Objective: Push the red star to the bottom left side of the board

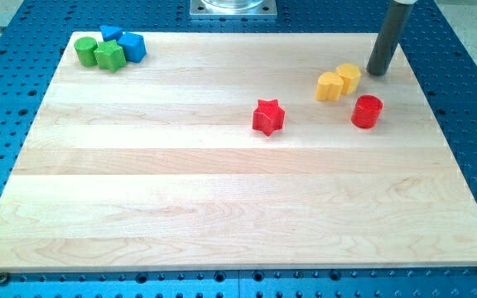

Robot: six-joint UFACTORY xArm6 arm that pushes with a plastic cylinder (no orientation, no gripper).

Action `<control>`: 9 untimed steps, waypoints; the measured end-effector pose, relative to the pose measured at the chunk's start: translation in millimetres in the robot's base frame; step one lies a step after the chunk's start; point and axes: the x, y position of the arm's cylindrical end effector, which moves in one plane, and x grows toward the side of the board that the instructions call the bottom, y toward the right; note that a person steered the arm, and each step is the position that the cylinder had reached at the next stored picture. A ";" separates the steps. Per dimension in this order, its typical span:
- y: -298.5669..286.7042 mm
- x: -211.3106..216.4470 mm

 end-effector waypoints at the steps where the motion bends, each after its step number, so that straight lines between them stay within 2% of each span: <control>1: -40.9 33.2; 3: -135.2 72.1; 5: -265.0 129.0; 6: -293.1 147.9; 8: -147.2 154.1; 9: -154.2 181.4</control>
